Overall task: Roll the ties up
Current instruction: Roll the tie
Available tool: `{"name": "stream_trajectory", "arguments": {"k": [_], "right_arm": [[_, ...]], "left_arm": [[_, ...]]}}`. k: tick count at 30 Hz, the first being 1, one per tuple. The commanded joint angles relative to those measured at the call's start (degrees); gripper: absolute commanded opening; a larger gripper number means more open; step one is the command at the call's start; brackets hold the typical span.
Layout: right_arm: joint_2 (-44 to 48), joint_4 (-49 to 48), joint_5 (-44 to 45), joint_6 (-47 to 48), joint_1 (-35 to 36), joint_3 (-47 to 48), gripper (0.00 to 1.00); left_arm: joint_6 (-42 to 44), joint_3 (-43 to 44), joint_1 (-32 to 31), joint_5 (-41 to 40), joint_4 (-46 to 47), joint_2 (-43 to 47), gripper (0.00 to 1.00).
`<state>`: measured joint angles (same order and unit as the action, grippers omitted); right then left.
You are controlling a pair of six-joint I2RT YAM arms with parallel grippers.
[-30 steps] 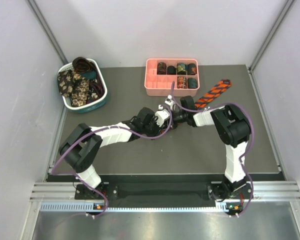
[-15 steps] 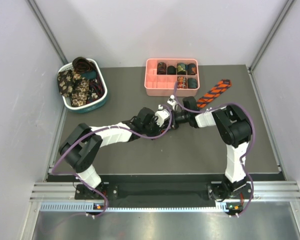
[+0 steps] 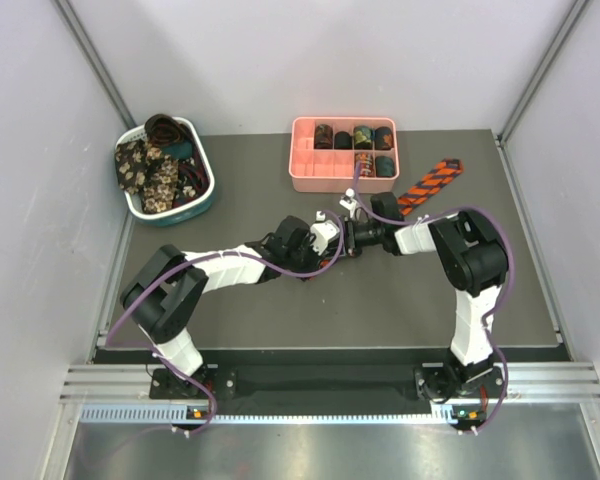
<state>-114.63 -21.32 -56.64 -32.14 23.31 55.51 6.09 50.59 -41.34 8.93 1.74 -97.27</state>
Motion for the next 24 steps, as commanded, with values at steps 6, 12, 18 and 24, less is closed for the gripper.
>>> {"name": "stream_trajectory", "arguments": {"k": [6, 12, 18, 24], "right_arm": [[1.52, 4.88, 1.88, 5.77, 1.82, 2.5, 0.4], [0.99, 5.85, 1.8, 6.47, 2.44, 3.64, 0.33], [0.02, 7.17, 1.97, 7.09, 2.88, 4.61, 0.17], [-1.3, 7.87, 2.06, 7.27, 3.41, 4.96, 0.07]], "left_arm": [[0.86, 1.18, 0.3, -1.55, -4.11, -0.11, 0.32], [0.59, 1.79, 0.21, -0.05, -4.02, -0.55, 0.34], [0.07, 2.58, 0.21, 0.39, -4.11, -0.2, 0.43], [0.5, 2.85, 0.21, 0.48, -4.02, 0.51, 0.5]]}}
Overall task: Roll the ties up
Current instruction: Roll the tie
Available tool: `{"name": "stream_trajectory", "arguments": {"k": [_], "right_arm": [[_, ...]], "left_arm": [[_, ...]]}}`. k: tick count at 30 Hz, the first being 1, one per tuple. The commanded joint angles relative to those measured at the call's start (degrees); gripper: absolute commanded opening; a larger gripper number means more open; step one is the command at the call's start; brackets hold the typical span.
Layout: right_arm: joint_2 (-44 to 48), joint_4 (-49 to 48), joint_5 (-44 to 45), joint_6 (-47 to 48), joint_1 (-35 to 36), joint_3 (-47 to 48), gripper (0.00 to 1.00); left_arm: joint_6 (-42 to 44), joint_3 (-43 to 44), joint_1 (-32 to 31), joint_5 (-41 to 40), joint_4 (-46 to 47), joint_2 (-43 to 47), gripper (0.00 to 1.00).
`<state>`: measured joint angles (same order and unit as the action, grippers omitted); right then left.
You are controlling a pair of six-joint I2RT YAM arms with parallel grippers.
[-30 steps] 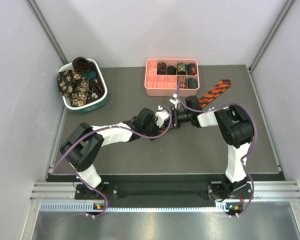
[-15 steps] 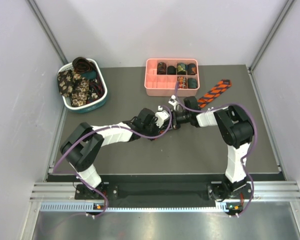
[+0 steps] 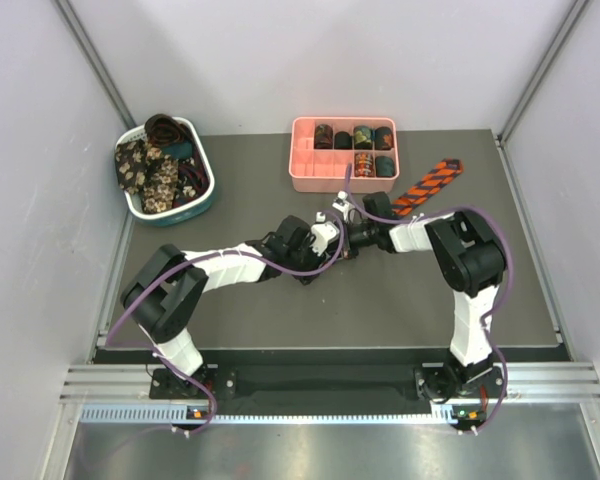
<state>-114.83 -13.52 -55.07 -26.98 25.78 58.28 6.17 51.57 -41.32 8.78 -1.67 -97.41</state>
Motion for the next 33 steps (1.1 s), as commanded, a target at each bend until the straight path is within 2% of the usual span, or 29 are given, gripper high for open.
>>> {"name": "stream_trajectory", "arguments": {"k": [1, 9, 17, 27, 33], "right_arm": [[-1.28, 0.16, 0.4, 2.11, 1.03, 2.27, 0.06], [-3.3, -4.24, -2.59, -0.97, 1.29, 1.31, 0.02], [-4.44, -2.22, -1.01, 0.44, 1.55, 2.01, 0.01], [-4.53, 0.86, 1.28, 2.28, 1.55, 3.42, 0.03], [-4.0, 1.39, 2.16, 2.55, 1.46, 3.51, 0.03]], "left_arm": [[0.5, 1.95, 0.27, 0.45, -0.44, 0.64, 0.52], [1.82, 3.45, 0.19, 0.63, 0.18, 0.11, 0.56], [3.05, 5.2, 0.19, 0.45, -0.7, -2.26, 0.46], [3.23, 4.68, 0.27, 1.94, -2.37, -3.4, 0.43], [2.88, 4.42, 0.1, 3.44, -2.11, -3.76, 0.55]]}}
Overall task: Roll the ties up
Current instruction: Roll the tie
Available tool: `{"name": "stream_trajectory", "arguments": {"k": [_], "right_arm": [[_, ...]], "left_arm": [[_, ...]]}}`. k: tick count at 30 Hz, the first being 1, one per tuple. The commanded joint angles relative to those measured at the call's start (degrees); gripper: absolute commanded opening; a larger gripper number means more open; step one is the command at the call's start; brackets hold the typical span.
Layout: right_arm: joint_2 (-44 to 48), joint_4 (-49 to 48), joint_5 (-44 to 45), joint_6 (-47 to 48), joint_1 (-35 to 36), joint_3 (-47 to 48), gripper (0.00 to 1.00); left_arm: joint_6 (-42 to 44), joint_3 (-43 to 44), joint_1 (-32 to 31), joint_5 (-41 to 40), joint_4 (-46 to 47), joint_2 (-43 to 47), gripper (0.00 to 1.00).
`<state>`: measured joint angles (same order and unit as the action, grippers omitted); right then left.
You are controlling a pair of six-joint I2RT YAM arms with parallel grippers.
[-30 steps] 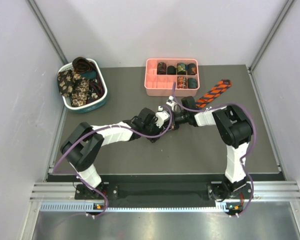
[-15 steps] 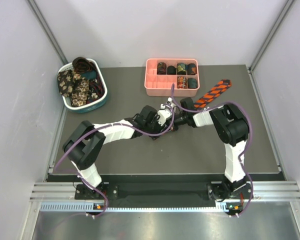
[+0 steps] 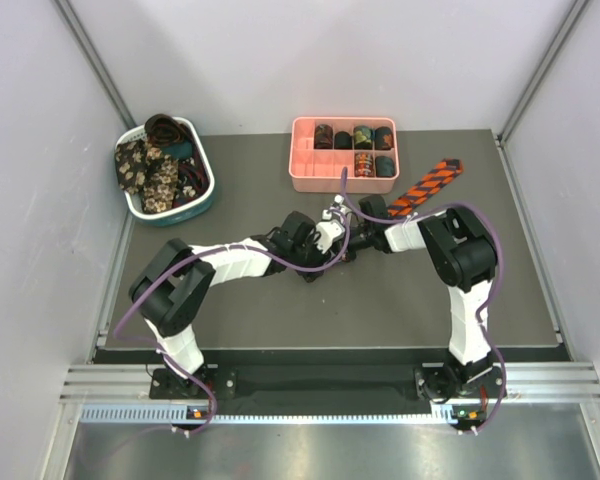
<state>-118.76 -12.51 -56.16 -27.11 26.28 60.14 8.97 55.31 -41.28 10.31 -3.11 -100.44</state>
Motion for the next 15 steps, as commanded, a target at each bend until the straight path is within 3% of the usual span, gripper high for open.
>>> {"name": "stream_trajectory", "arguments": {"k": [1, 7, 13, 15], "right_arm": [[-0.07, 0.38, 3.34, 2.59, 0.96, 1.65, 0.03], [0.02, 1.0, 3.69, 3.12, 0.96, 1.82, 0.02], [-0.24, 1.44, 4.22, 3.29, 0.96, 2.0, 0.02], [-0.42, 1.53, 4.31, 3.38, 0.96, 2.17, 0.02]], "left_arm": [[-0.01, 0.07, 0.14, 2.0, -0.23, -0.63, 0.58], [-0.1, -2.31, 0.14, 2.17, 4.43, -0.37, 0.58], [0.7, -1.25, 0.06, 0.68, 1.8, 0.51, 0.58], [0.52, -1.95, 0.06, 0.59, 2.23, 1.04, 0.63]]}}
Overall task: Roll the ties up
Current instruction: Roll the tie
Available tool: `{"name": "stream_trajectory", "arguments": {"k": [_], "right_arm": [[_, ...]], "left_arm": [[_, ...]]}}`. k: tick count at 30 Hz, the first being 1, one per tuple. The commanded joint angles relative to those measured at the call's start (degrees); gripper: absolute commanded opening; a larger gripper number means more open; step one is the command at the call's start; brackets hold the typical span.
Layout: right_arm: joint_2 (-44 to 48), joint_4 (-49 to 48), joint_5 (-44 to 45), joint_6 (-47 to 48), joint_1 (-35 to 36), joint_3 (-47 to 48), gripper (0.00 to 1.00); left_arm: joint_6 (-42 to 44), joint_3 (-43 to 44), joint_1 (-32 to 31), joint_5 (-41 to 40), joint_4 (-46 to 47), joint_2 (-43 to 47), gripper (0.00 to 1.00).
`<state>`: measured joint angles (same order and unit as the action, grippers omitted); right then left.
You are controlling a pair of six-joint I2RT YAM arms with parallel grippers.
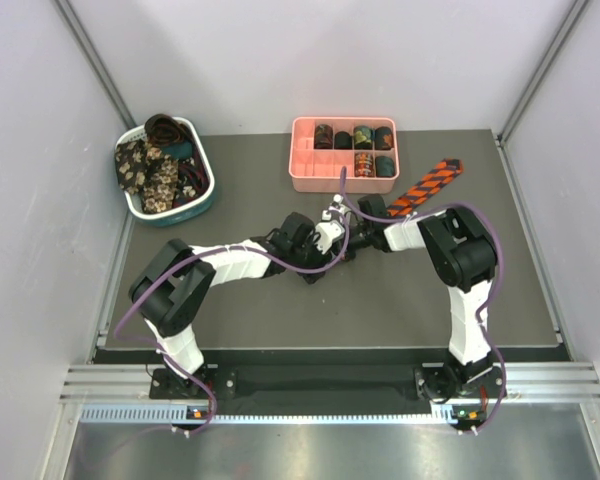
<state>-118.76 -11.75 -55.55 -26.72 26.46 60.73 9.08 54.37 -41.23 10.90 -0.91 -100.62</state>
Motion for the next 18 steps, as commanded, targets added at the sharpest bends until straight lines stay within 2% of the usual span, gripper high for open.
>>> {"name": "stream_trajectory", "arguments": {"k": [1, 7, 13, 18], "right_arm": [[-0.42, 0.76, 3.69, 2.99, 0.79, 1.58, 0.02], [0.02, 0.67, 3.78, 3.08, 0.88, 1.32, 0.02], [0.37, 1.11, 3.96, 3.34, 0.79, 1.41, 0.02], [0.63, 1.03, 4.4, 3.25, 0.88, 1.23, 0.02]], "left_arm": [[0.32, -1.19, 0.01, -0.08, 0.38, 1.3, 0.65], [0.23, -1.02, 0.01, -0.96, 0.29, 0.43, 0.69], [1.29, -0.32, 0.01, -0.53, -1.2, -0.45, 0.62], [1.47, 0.56, -0.08, -0.08, -1.99, -1.86, 0.61]]}}
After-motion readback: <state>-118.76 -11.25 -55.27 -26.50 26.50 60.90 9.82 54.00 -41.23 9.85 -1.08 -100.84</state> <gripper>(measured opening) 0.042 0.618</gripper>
